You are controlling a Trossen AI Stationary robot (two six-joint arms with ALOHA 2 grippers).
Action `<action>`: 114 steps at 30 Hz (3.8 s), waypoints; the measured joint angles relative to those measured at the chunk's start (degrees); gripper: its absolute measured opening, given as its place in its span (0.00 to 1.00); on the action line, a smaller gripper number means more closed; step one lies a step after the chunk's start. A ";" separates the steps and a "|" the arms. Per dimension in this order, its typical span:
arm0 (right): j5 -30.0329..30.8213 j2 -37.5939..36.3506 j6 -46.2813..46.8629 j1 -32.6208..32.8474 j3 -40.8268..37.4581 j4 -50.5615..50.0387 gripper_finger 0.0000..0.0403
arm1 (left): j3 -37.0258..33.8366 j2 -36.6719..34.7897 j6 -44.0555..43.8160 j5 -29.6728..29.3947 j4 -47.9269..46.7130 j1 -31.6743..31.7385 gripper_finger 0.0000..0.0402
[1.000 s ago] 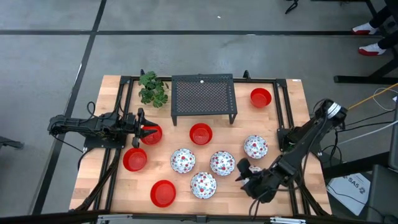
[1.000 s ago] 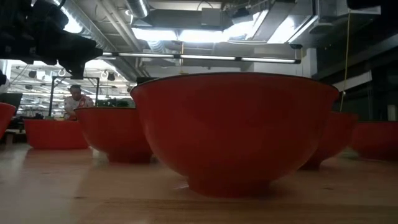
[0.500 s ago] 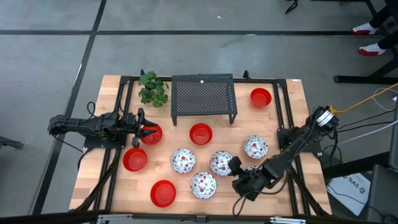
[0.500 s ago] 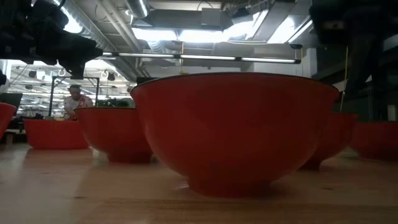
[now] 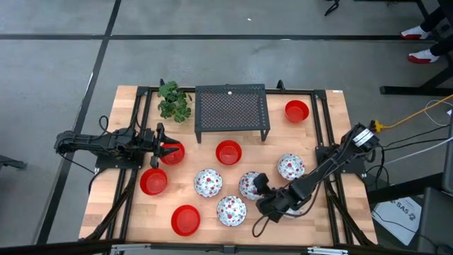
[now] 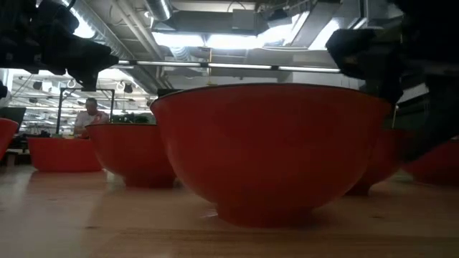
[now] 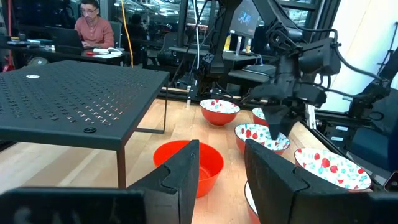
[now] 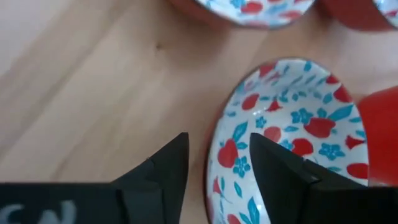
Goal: Pick & Place Mini bowls
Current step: Put the white bowl on the shelf
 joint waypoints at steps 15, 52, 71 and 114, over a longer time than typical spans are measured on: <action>-5.59 1.04 -0.36 -3.06 0.64 -1.05 0.04 | 0.00 0.00 0.00 0.01 0.00 0.02 0.31; -17.88 0.89 14.72 -10.37 40.04 -16.80 0.04 | 0.01 -0.01 0.00 0.02 0.00 0.00 0.31; 2.42 0.86 -4.31 -13.62 54.97 -18.80 0.04 | 0.01 0.01 0.00 0.02 0.00 0.02 0.31; -9.55 0.91 -2.49 -51.39 43.39 -45.54 0.06 | 0.01 -0.01 0.00 0.00 0.00 0.00 0.31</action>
